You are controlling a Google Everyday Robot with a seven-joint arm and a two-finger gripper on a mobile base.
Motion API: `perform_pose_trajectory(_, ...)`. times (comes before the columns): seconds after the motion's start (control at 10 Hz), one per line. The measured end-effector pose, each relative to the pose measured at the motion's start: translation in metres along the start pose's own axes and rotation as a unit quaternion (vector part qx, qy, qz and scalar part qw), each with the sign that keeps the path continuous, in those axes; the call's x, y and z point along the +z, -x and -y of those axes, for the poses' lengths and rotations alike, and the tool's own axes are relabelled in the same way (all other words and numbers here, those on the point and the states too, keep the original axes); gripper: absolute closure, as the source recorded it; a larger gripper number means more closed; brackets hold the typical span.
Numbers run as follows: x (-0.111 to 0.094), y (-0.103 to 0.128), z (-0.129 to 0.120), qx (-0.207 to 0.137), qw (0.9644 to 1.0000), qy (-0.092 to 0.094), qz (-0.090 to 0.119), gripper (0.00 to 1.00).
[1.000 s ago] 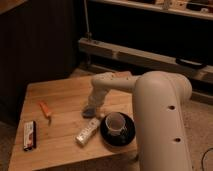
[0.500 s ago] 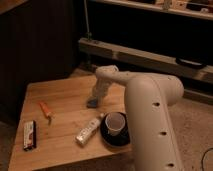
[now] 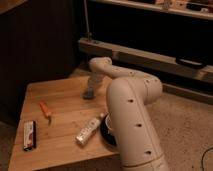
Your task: Wipe the white sponge on the table
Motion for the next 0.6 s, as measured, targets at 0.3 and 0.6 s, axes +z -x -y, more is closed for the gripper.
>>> perform_pose_trajectory(0.3,0.014,0.001,-0.039,-0.041,0.9991,0.004,-0.009,1.0)
perform_pose_trajectory(0.6,0.023,-0.031,-0.102,-0.111,0.9935,0.018,-0.021,1.0)
